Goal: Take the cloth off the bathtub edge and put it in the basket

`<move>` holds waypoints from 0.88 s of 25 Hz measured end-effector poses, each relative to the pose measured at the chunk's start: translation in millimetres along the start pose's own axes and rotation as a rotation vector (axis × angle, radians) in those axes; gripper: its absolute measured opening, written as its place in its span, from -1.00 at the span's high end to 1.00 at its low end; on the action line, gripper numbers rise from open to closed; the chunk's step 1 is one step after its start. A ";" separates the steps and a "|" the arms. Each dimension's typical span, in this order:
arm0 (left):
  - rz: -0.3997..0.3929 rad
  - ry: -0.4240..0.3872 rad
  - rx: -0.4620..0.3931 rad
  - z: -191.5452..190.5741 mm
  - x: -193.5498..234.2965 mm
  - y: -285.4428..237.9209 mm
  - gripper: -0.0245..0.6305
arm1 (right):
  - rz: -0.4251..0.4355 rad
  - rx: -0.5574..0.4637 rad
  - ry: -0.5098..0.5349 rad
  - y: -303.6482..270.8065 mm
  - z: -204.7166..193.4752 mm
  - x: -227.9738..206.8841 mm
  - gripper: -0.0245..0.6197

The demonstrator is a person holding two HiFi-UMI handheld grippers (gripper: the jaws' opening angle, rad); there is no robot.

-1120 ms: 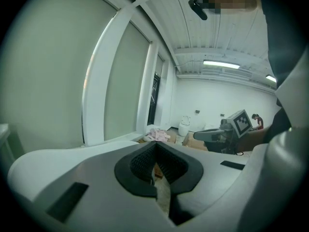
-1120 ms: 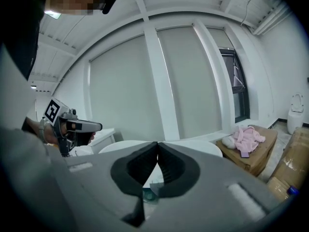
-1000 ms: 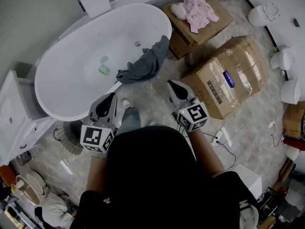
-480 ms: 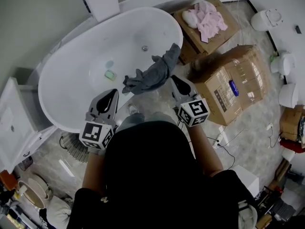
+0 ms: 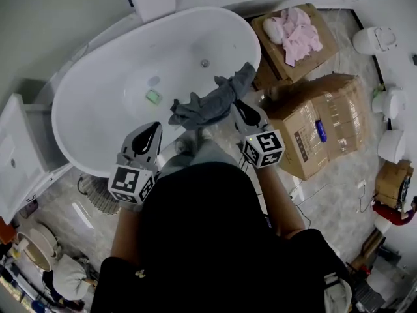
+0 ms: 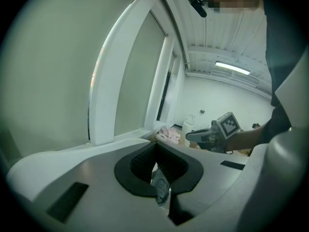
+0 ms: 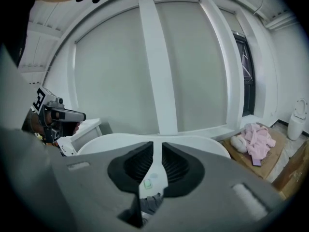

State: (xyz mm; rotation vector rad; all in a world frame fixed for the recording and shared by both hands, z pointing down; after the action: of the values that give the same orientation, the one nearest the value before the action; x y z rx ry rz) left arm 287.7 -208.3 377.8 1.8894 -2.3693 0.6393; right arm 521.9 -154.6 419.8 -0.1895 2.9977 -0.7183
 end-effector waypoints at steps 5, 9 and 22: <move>0.046 0.032 0.018 -4.5 1.7 -9.9 0.89 | 0.040 0.066 0.014 -29.1 -16.4 -12.9 0.70; 0.096 0.061 0.028 -8.6 0.8 -19.8 0.89 | 0.077 0.120 0.040 -50.9 -35.6 -27.0 0.68; 0.273 0.173 0.100 -43.8 -15.3 -39.0 0.89 | 0.146 0.344 0.094 -130.4 -139.2 -82.0 0.17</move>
State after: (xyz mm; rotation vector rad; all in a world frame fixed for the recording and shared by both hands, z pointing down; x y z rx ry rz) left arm 318.8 -185.8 424.7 1.4818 -2.5429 0.9162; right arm 605.9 -196.8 604.9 0.0798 2.8703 -1.2343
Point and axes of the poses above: the fingertips, and each gripper's own axes: y backward along the fingers, x to its left, z out of its top, the point moved 2 cm from there along y, backward along the fingers, and after that the axes turned 13 degrees about -z, right-handed, at the moved point
